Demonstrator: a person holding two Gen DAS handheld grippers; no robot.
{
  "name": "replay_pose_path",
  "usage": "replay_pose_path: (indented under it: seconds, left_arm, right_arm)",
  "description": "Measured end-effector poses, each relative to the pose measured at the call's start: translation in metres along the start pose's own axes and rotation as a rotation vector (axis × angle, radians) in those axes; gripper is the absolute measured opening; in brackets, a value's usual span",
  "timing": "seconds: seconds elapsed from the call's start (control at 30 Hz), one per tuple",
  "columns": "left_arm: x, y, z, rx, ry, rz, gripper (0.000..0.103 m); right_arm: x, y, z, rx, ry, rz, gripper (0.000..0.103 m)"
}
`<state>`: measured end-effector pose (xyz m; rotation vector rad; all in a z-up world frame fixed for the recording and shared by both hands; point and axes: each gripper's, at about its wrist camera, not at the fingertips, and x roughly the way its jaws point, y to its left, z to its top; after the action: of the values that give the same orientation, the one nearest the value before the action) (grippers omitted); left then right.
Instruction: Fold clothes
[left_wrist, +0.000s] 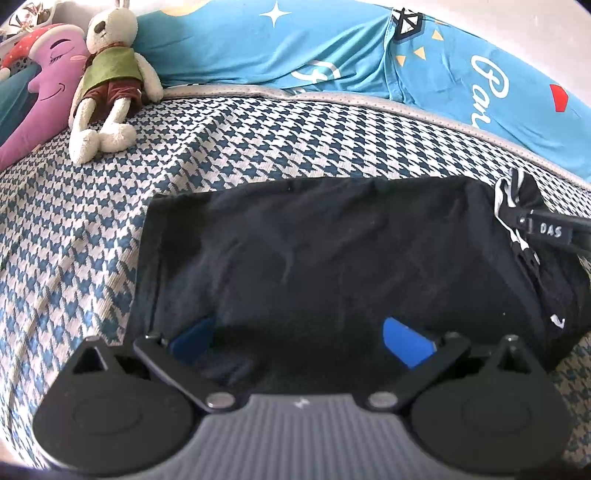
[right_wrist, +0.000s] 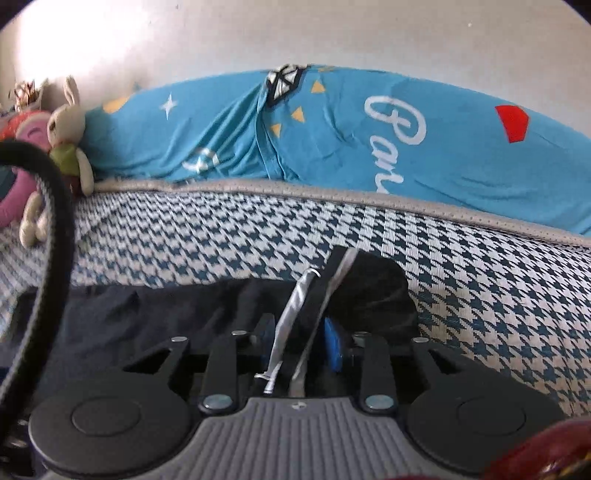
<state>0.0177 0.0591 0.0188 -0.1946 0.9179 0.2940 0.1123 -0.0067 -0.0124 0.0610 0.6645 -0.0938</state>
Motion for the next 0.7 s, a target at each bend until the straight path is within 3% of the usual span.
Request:
replay_pose_path:
  seconds: [0.3,0.7]
  left_arm:
    - [-0.004,0.002,-0.003,0.002,-0.008,0.022,0.103]
    - [-0.014,0.003,-0.011,0.01,-0.006,0.027,0.103]
  right_arm:
    - [-0.032,0.002,-0.002,0.067,0.025,0.04,0.033]
    - [-0.056,-0.039,-0.02,0.172,0.052,0.023,0.033]
